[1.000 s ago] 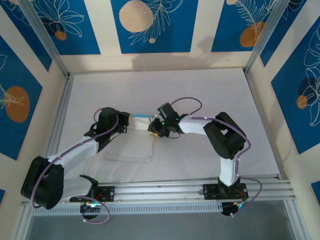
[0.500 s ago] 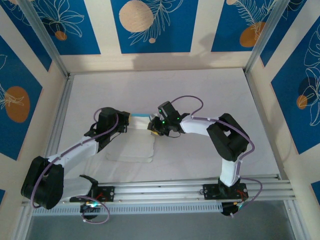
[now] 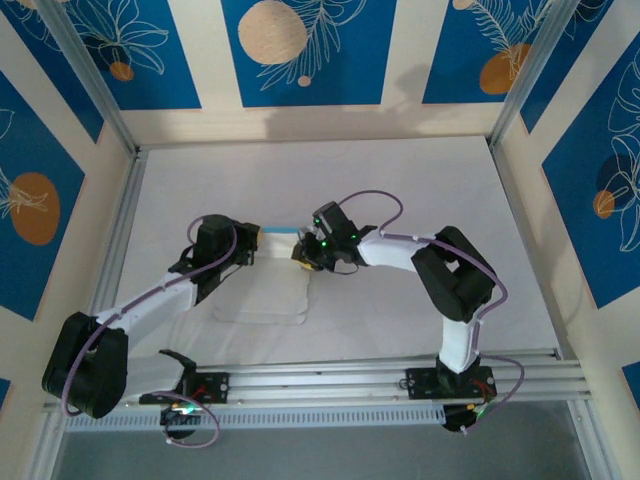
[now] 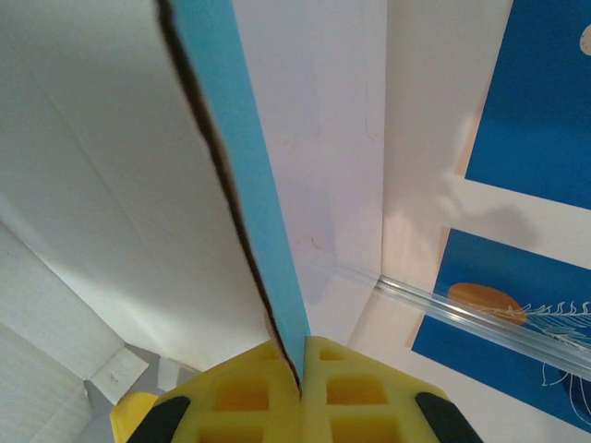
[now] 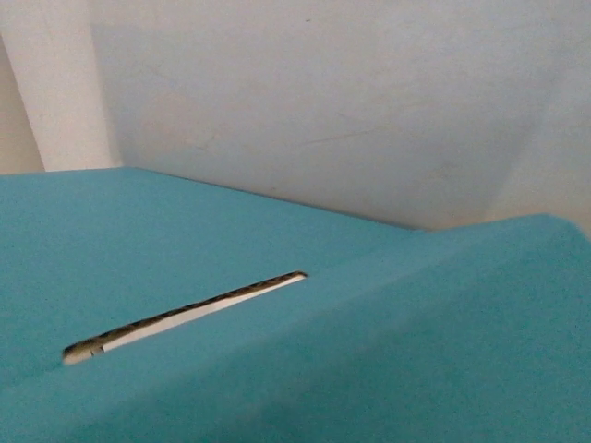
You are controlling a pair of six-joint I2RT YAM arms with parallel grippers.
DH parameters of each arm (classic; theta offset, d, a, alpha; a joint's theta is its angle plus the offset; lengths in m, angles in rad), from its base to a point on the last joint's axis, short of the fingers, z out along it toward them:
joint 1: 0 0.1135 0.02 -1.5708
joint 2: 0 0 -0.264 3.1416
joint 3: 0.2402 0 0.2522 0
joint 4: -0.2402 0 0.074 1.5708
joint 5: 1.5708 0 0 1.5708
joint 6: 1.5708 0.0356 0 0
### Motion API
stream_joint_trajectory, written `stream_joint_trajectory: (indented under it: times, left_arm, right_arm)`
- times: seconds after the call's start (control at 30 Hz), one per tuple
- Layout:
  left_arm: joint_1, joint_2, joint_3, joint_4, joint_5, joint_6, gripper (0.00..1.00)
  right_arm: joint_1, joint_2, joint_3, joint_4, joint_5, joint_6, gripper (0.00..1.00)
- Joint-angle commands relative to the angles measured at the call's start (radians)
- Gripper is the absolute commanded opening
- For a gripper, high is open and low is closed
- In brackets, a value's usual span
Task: Fold the paper box
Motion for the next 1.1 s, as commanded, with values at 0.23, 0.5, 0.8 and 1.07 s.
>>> stream_joint_trajectory:
  times: [0.23, 0.5, 0.8, 1.07]
  left_arm:
    - [-0.011, 0.014, -0.031, -0.043, 0.025, 0.015, 0.00]
    - [-0.011, 0.012, -0.030, -0.037, 0.031, 0.000, 0.00]
    - [-0.012, 0.013, -0.038, -0.039, 0.031, -0.015, 0.00]
    - [-0.012, 0.016, -0.044, -0.036, 0.031, -0.017, 0.00]
  right_arm:
    - [0.034, 0.068, 0.083, -0.112, 0.084, -0.068, 0.26]
    - [0.047, 0.051, 0.047, -0.088, 0.187, -0.055, 0.26]
    - [0.005, 0.048, -0.035, 0.249, 0.047, 0.083, 0.30]
    - [0.019, 0.067, -0.003, 0.165, 0.057, 0.043, 0.24]
